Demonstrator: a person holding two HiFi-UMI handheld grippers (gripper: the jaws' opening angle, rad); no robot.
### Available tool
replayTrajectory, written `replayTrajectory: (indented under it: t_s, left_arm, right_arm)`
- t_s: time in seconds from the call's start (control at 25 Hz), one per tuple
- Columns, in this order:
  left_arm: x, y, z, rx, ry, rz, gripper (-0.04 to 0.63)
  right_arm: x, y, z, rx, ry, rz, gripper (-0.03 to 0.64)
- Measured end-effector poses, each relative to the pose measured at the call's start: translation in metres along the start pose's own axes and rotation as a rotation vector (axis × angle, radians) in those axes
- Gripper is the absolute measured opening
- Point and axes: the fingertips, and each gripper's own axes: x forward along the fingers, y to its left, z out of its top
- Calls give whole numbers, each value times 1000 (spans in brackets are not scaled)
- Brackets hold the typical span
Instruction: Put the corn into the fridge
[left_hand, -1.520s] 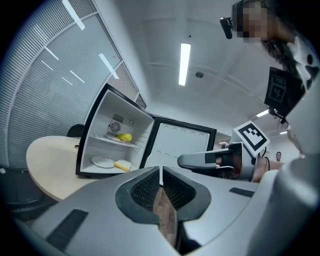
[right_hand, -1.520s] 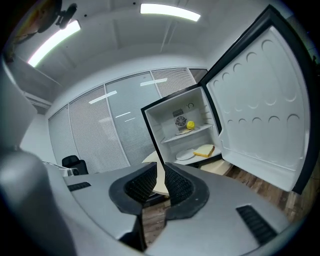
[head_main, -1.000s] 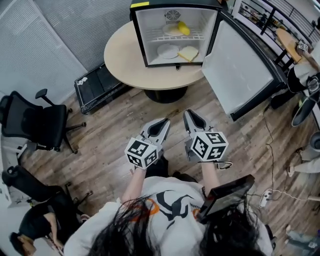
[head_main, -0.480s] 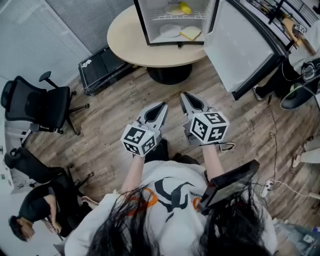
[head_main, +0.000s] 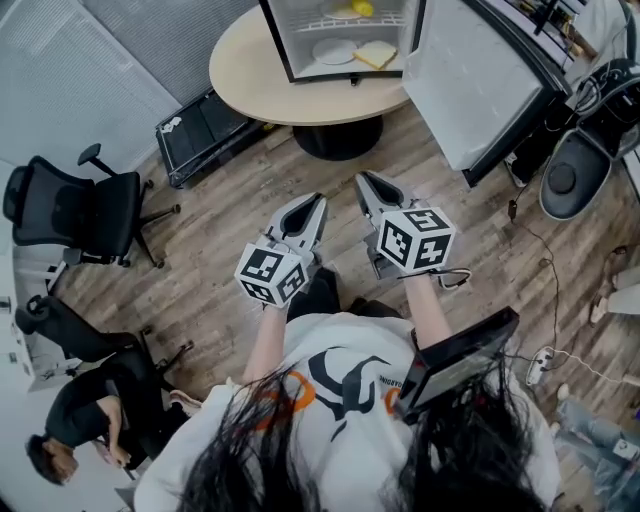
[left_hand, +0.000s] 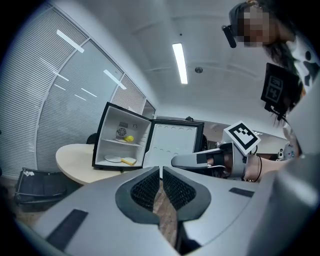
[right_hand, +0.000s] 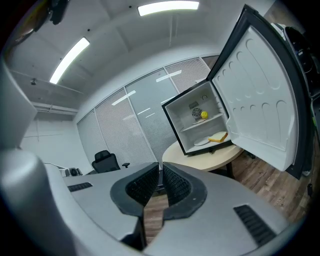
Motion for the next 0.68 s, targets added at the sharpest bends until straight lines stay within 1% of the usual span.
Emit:
replayTrajectory:
  t_s: [0.44,0.68]
  left_arm:
    - [7,3,4,-3,-1,-12,14]
    - [9,13,5,-8,-3,-8,12]
  right_arm:
    - [5,-5,3,6,11,-10,35]
    - [14,-7,1,8,25,-13,35]
